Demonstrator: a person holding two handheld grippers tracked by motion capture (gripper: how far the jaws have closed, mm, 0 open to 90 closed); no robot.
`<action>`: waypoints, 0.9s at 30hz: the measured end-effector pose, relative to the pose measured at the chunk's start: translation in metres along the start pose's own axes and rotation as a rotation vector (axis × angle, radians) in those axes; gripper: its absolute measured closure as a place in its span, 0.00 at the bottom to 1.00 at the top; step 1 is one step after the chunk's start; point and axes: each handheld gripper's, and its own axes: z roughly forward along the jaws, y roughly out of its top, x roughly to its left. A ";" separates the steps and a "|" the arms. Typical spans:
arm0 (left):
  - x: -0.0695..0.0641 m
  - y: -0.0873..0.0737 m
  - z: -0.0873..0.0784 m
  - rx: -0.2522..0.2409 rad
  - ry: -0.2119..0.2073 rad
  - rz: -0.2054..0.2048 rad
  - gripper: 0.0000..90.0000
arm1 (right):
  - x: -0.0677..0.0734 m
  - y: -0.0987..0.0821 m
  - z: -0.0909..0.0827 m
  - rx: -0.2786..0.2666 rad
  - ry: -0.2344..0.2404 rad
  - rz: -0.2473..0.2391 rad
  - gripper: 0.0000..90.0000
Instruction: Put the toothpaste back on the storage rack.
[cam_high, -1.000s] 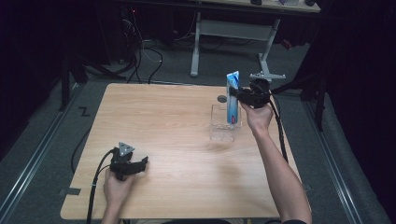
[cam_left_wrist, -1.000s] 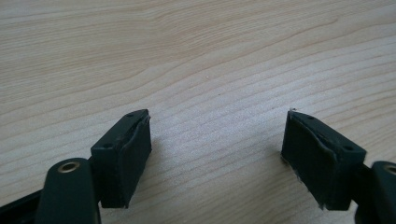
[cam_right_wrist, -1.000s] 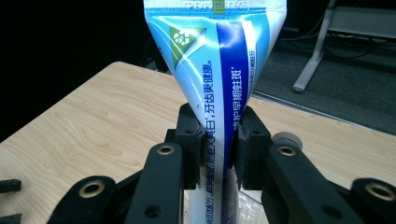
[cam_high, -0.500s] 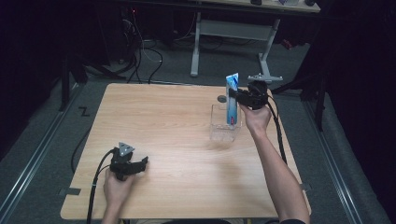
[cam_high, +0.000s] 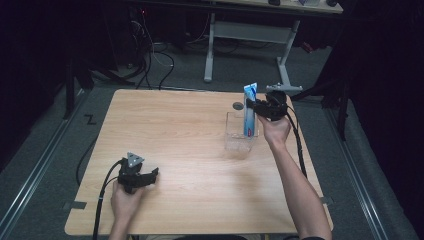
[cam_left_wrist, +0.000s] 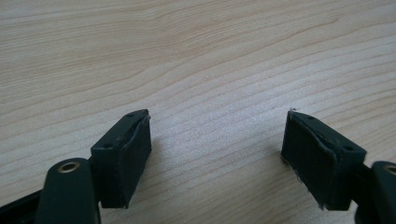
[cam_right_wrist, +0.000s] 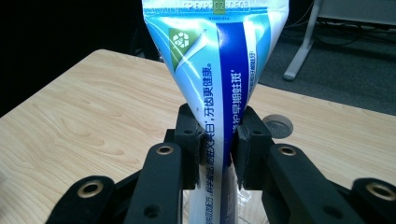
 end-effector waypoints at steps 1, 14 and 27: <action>0.000 0.000 0.000 0.000 0.000 0.000 0.27 | 0.000 0.000 0.000 0.000 0.000 0.000 0.82; 0.000 0.000 0.000 0.002 0.001 0.002 0.27 | -0.005 -0.008 0.004 0.024 0.006 0.015 0.82; 0.000 0.000 0.000 0.002 0.000 0.001 0.27 | -0.002 -0.011 0.009 0.034 0.006 0.010 0.82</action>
